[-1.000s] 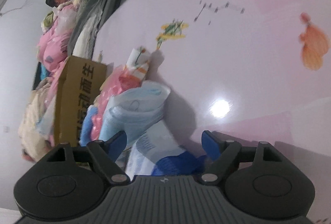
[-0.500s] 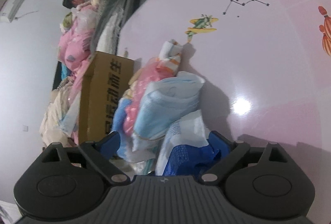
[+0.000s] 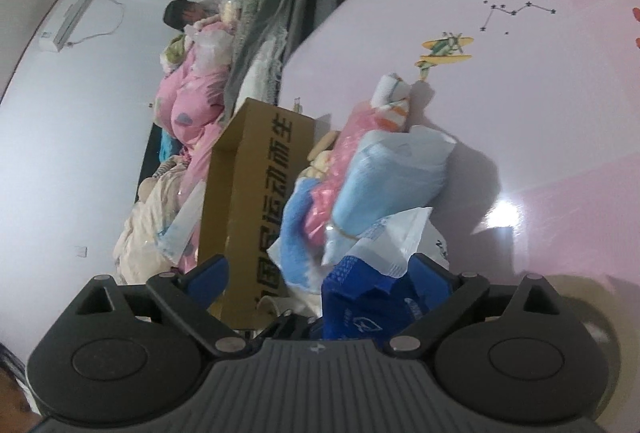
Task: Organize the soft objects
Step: 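Reach the left gripper to the blue-and-white wet-wipes pack and grasp it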
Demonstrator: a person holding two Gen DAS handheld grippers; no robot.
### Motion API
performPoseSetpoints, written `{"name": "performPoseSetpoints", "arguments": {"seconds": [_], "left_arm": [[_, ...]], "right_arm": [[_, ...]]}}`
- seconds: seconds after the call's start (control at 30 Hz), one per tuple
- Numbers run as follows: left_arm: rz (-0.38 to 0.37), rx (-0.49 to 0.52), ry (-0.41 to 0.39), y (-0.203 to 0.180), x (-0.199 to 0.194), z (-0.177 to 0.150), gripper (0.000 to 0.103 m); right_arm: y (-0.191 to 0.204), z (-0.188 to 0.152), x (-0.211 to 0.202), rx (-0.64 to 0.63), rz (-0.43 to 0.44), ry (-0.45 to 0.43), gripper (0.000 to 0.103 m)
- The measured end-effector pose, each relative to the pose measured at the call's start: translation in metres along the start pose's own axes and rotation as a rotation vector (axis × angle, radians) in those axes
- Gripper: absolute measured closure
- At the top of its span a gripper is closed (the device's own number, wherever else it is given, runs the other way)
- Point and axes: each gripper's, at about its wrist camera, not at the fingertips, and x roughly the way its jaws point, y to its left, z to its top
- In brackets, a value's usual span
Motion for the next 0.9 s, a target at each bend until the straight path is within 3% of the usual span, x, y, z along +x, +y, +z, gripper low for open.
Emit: {"name": "performPoseSetpoints", "arguments": {"seconds": [0.2,0.27,0.4,0.77,0.9], "left_arm": [[0.032,0.001,0.009,-0.002,0.003,0.000,0.017],[0.040,-0.005,0.005,-0.001,0.004,0.001,0.022],[0.076,-0.015,-0.006,0.000,-0.001,-0.001,0.042],[0.047,-0.008,0.012,-0.008,-0.020,-0.013,0.045],[-0.018,-0.040,0.013,-0.006,-0.033,-0.018,0.045]], "right_arm": [[0.004,-0.011,-0.001,0.014,0.062,-0.030,0.018],[0.003,-0.013,-0.002,0.021,0.079,-0.039,0.018],[0.002,-0.016,-0.004,0.030,0.092,-0.059,0.018],[0.002,-0.044,-0.017,0.053,0.135,-0.099,0.018],[0.013,-0.060,-0.026,0.043,0.135,-0.125,0.018]]}}
